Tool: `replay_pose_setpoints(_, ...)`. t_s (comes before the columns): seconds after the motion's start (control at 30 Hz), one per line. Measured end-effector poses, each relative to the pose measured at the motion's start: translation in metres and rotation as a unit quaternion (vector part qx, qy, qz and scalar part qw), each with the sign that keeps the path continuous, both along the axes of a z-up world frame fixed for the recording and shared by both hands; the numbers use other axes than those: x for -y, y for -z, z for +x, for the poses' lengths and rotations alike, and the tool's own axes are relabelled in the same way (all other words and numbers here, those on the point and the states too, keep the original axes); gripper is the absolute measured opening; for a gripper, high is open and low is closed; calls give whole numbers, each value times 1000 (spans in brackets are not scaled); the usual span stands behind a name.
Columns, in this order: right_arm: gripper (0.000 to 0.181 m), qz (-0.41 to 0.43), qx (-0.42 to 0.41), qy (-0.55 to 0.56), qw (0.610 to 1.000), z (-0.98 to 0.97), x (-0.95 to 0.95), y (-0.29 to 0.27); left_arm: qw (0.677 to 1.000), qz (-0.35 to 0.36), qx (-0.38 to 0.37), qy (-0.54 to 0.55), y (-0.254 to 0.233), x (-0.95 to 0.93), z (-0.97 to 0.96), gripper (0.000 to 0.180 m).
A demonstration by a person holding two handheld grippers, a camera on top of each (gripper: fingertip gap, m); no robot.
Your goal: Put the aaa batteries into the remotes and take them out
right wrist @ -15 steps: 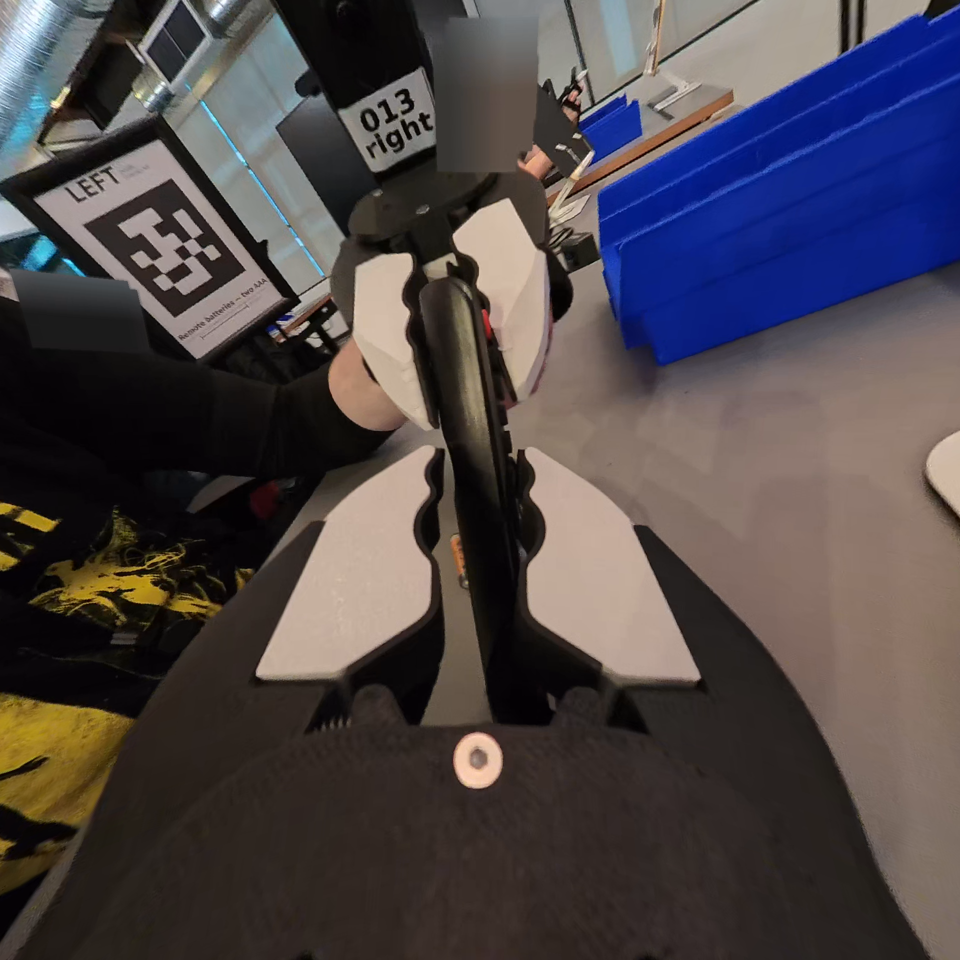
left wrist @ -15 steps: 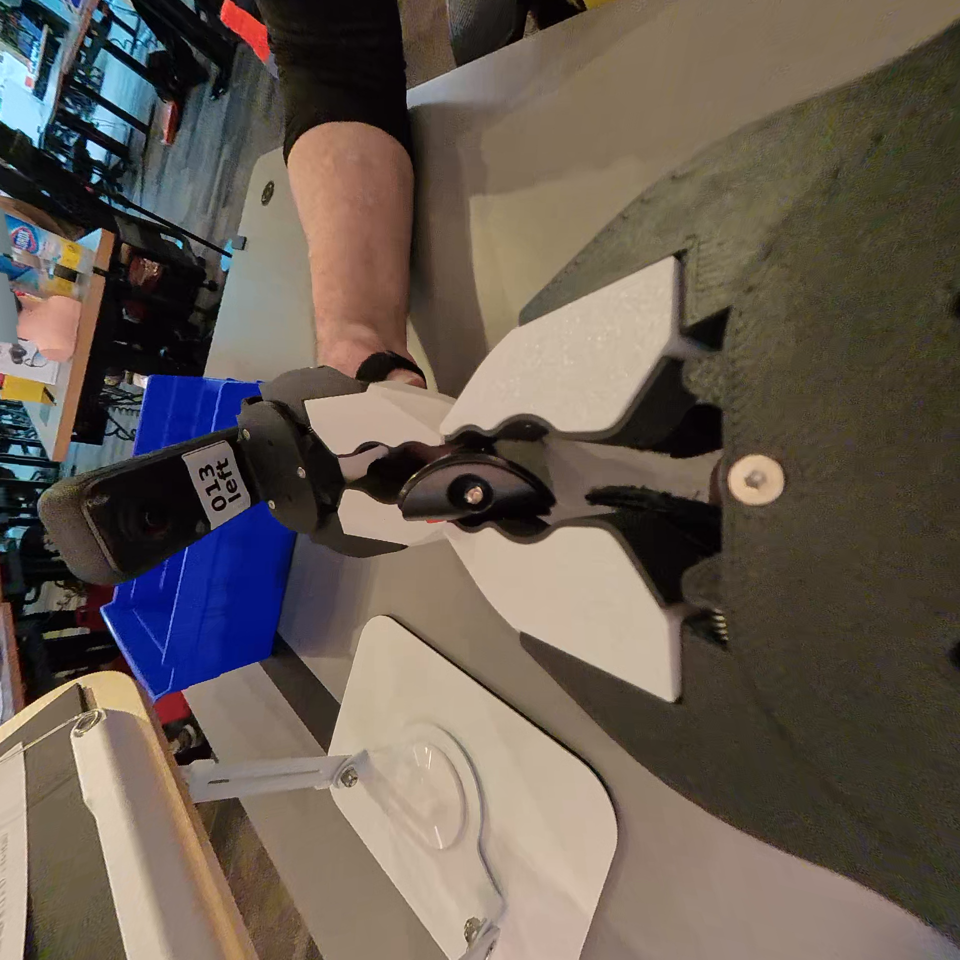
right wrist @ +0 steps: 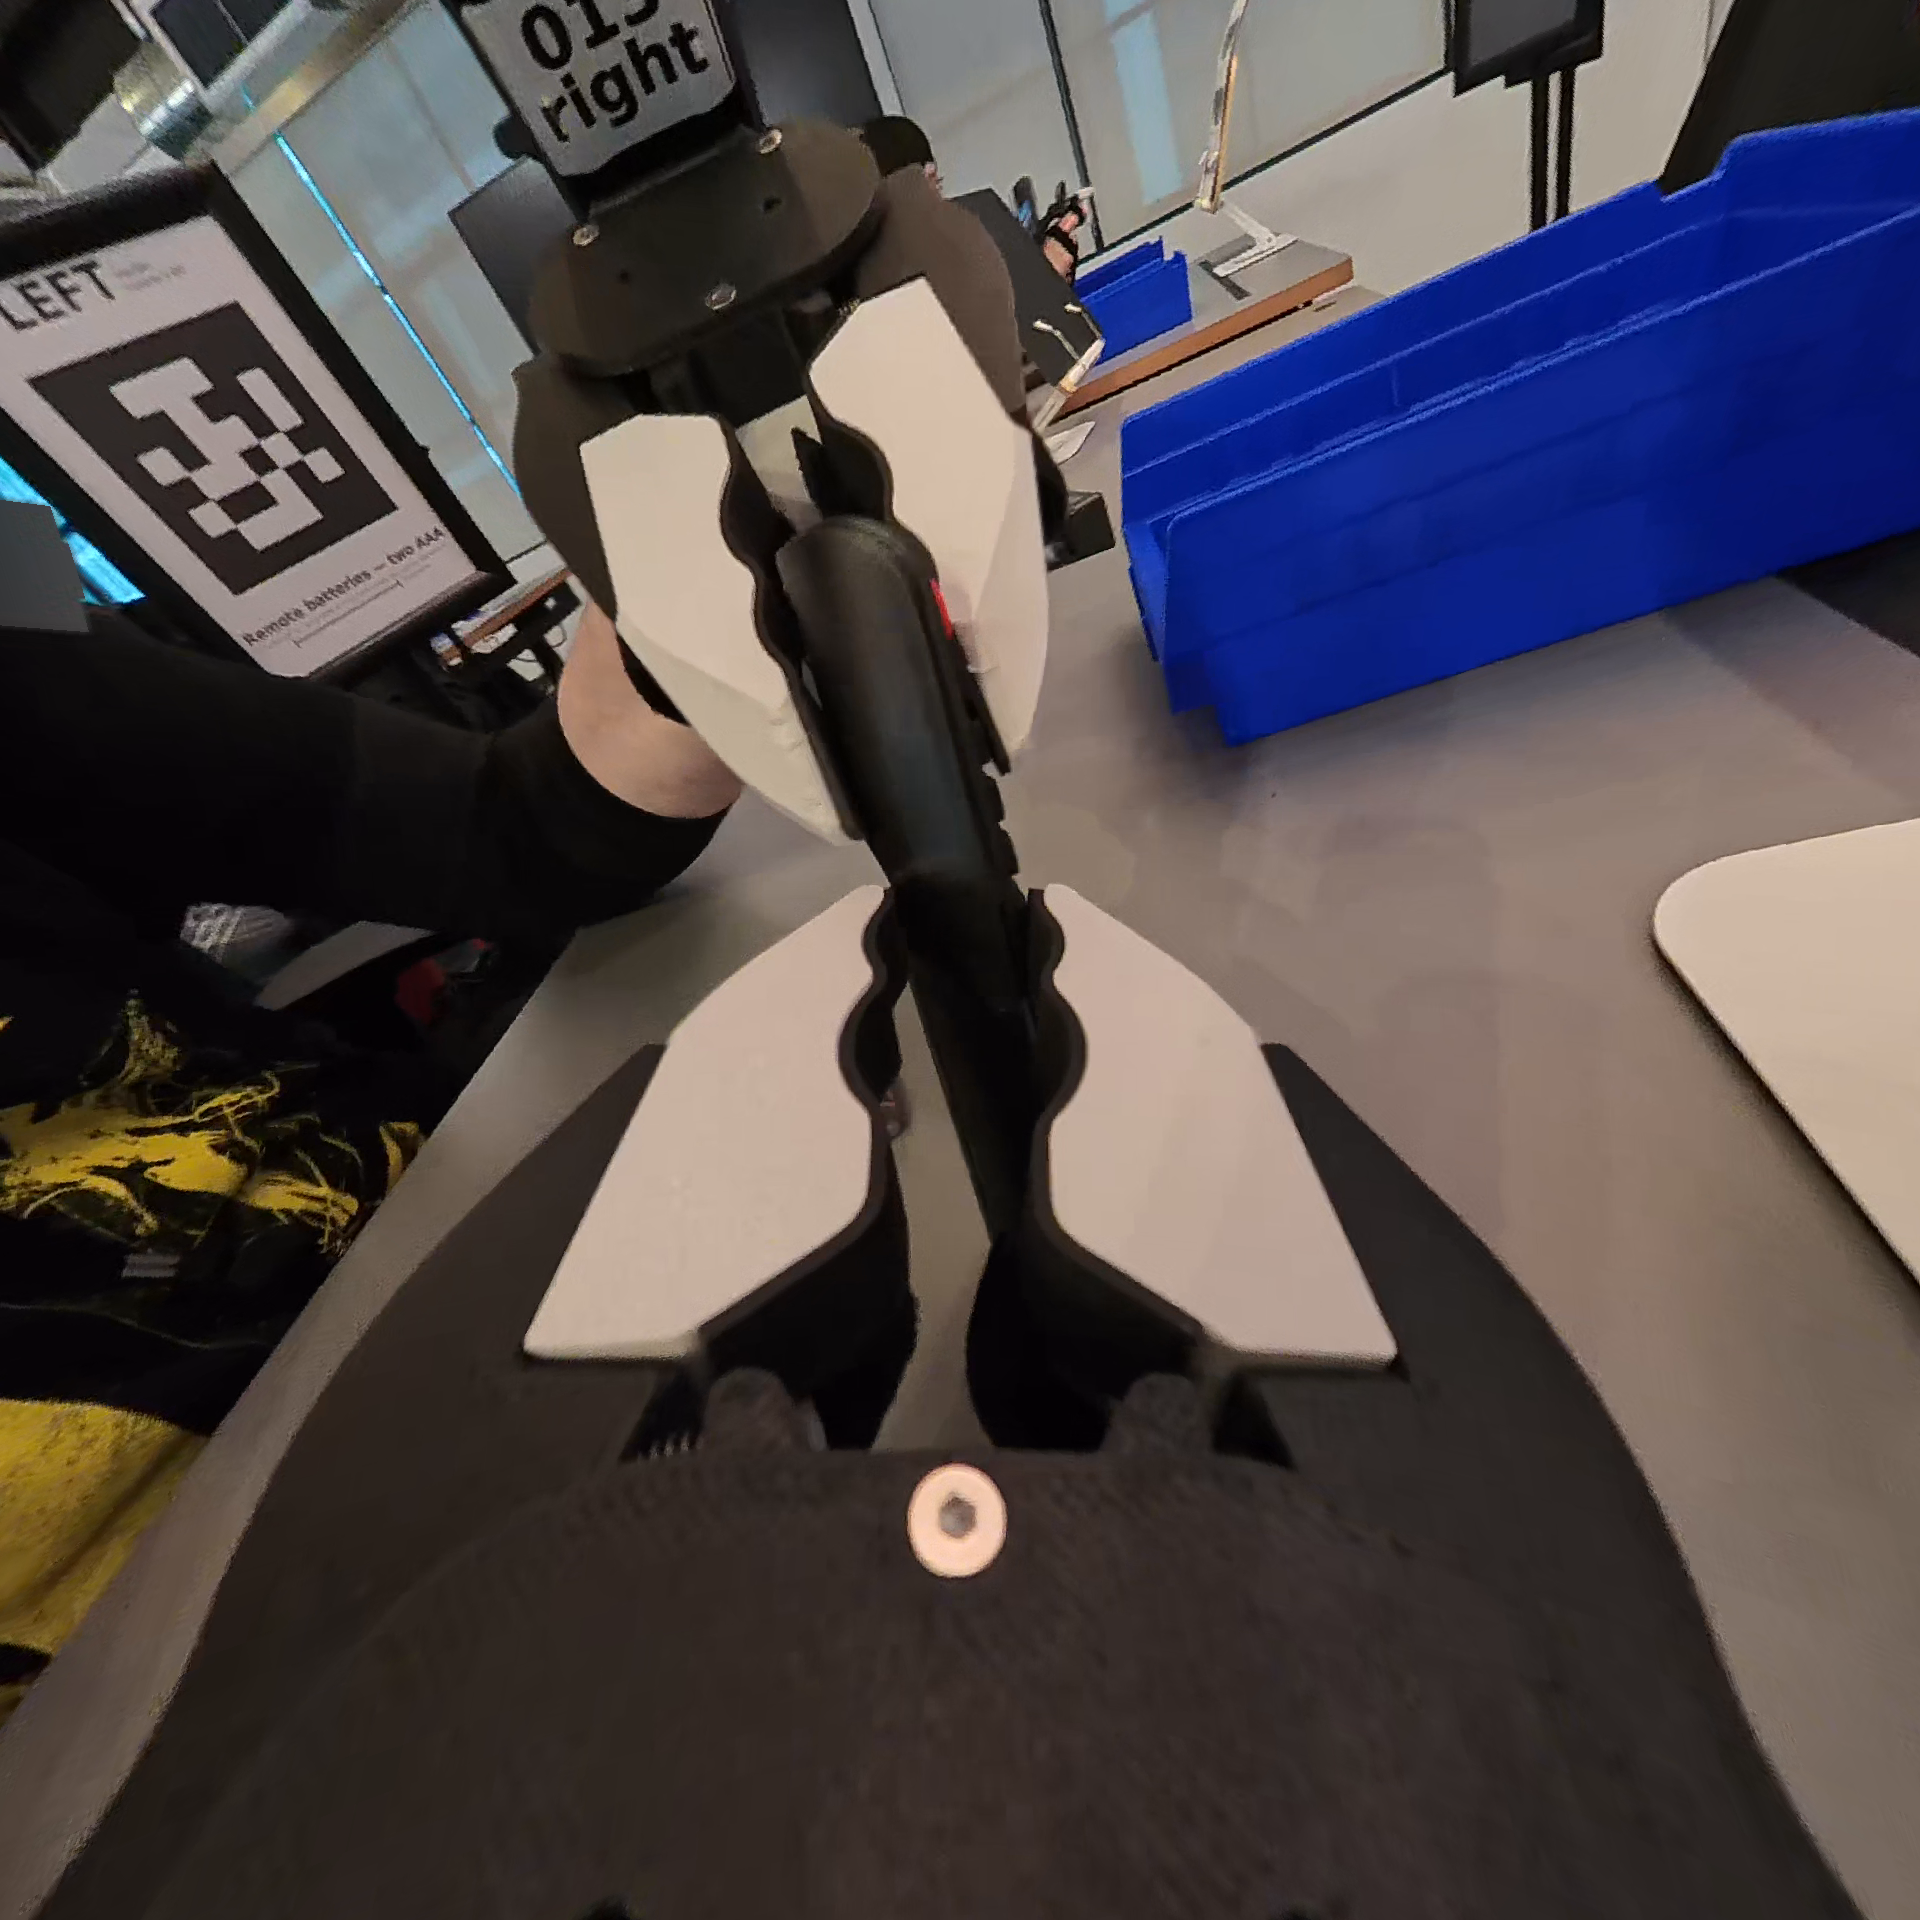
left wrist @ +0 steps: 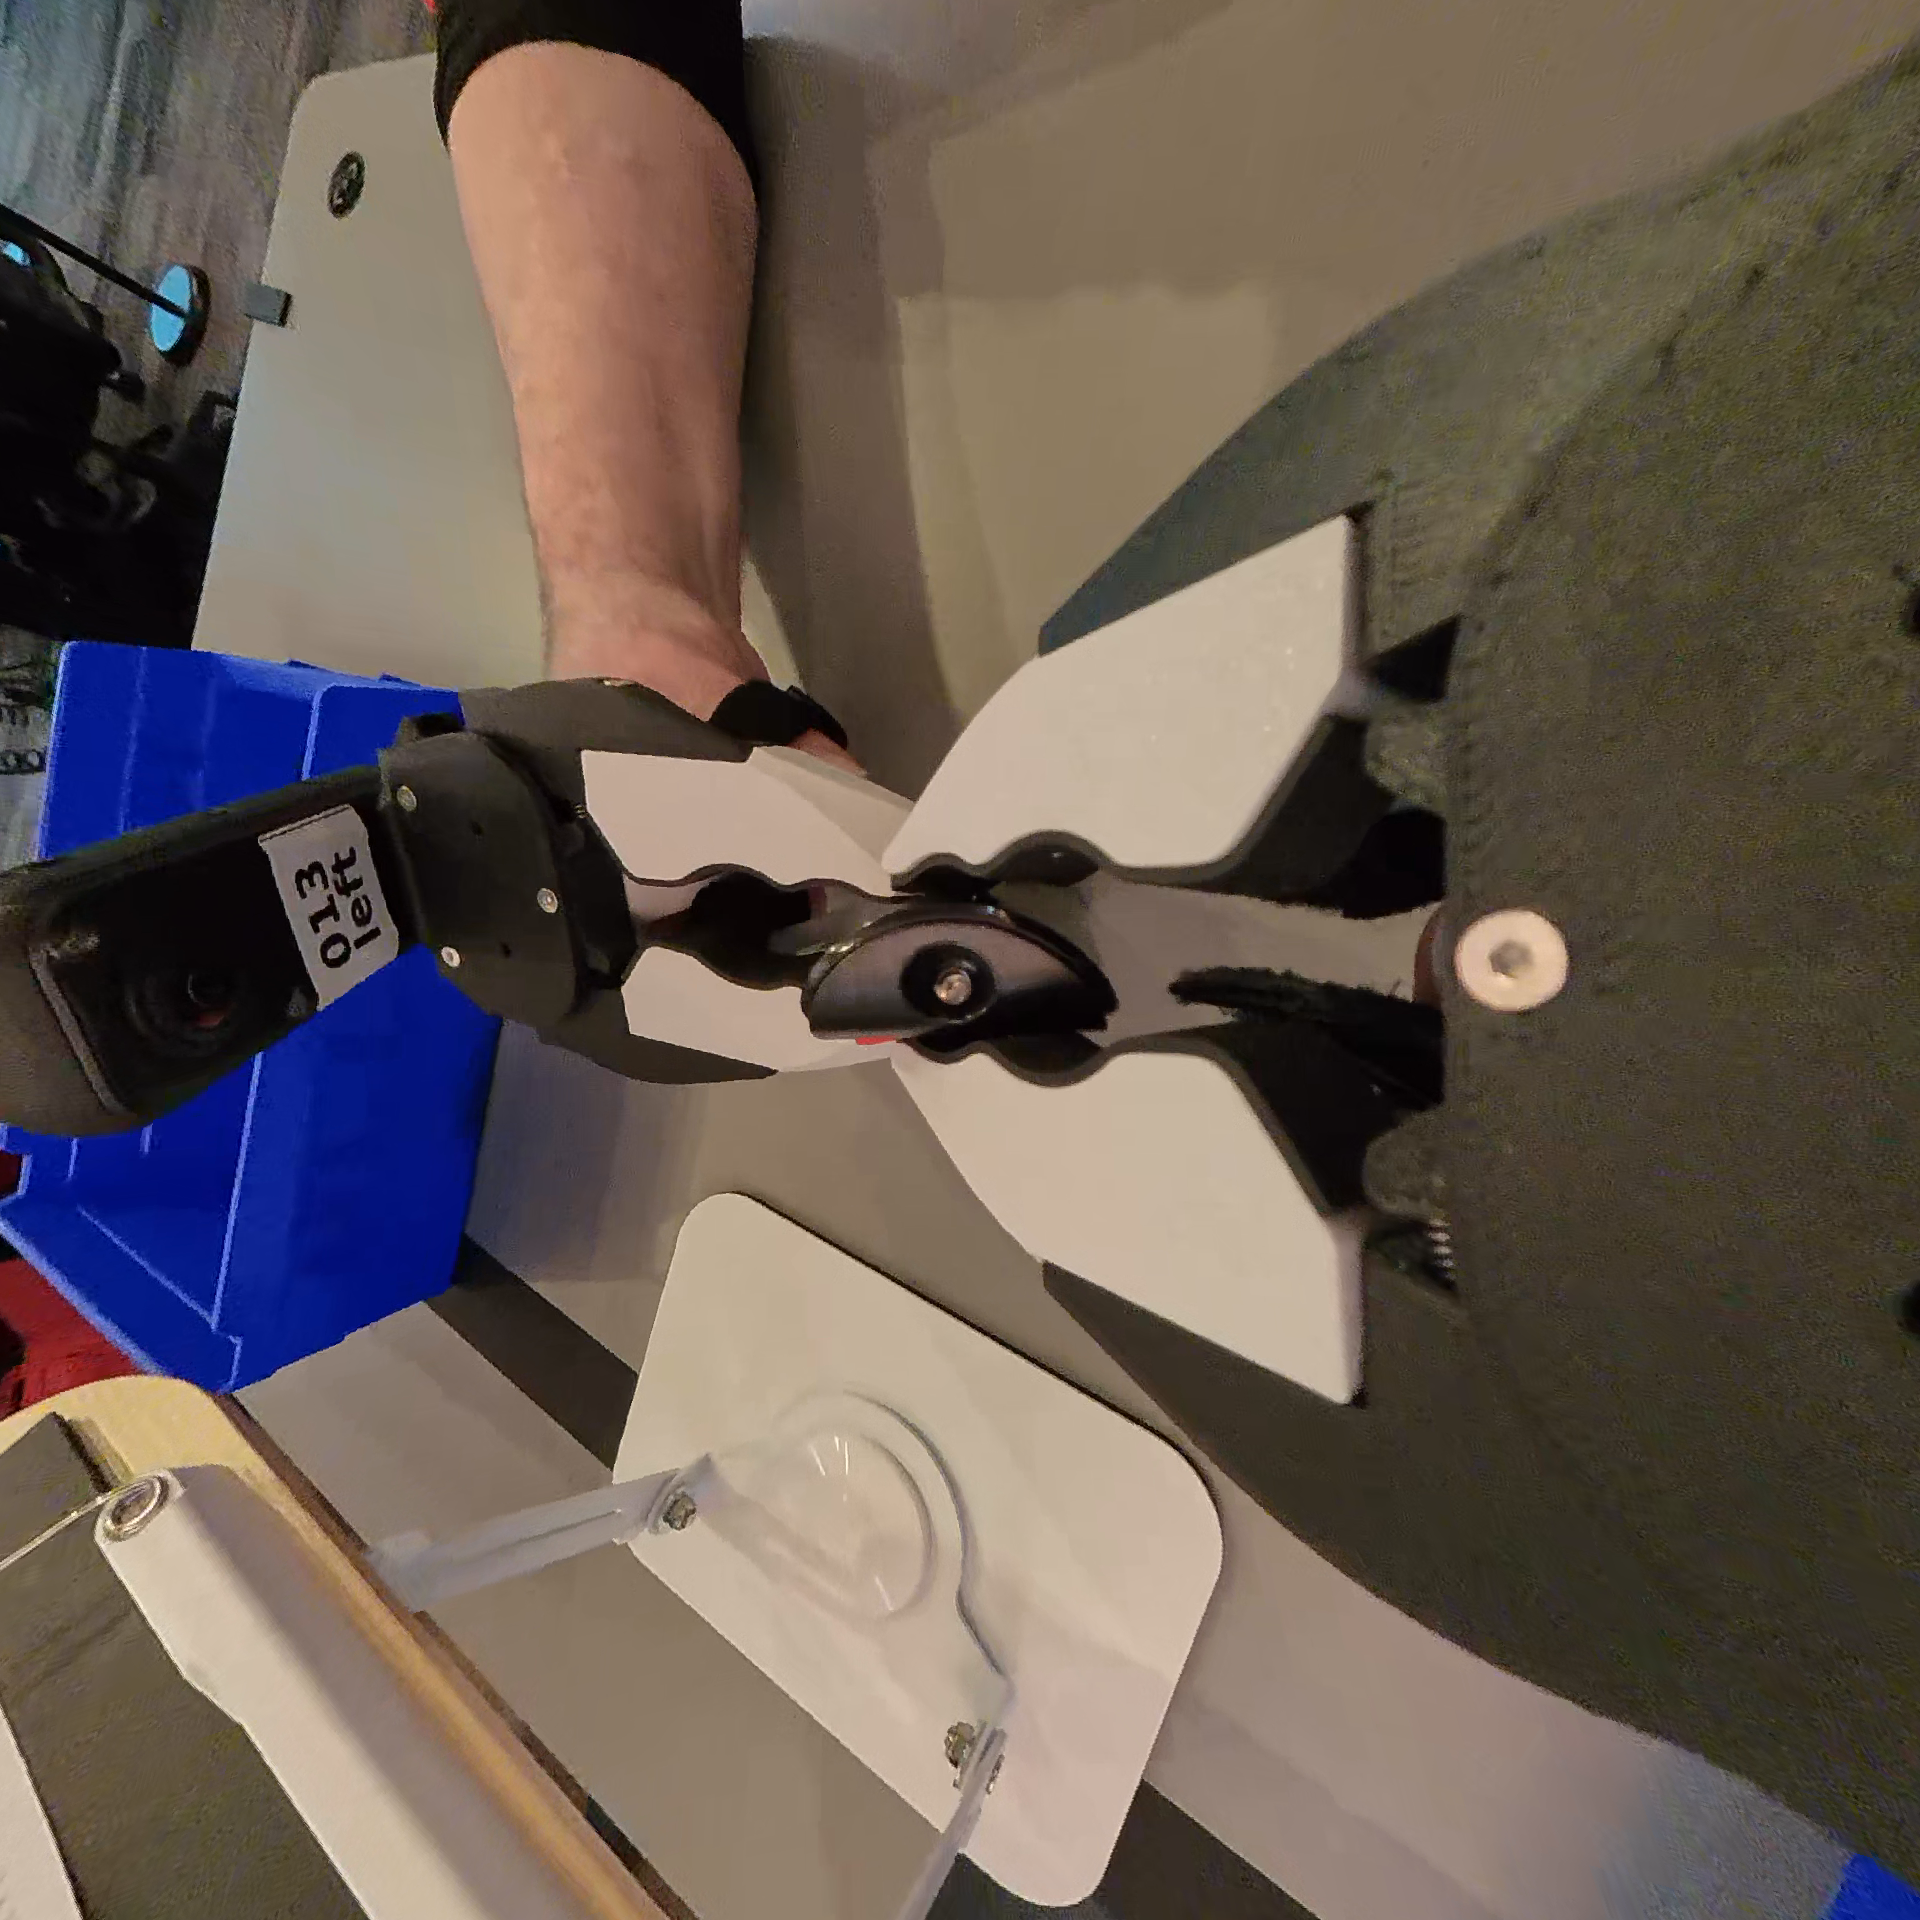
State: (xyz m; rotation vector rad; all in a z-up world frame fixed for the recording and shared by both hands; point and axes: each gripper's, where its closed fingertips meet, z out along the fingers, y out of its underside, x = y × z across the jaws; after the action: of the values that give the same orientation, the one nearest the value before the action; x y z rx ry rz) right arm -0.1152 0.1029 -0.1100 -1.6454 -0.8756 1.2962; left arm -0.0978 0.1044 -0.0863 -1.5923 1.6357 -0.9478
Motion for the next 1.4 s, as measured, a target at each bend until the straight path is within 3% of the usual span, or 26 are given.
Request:
replay_pose_setpoints(0.3,23,6,21,1,1000,13,2,2,1000,12,0,4,-4,1,17,24)
replay_pose_setpoints(0.57,25,-1,129,27,991,22,4,7,1000,18,5,2,-7,4,28,23)
replay_pose_setpoints(1.0,25,-29,51,7,998,28,0,5,999,-3,37,23,-7,-1,40,25)
replay_pose_setpoints(1.4,28,-29,33,15,999,28,-3,3,998,56,-7,0,-8,2,39,23)
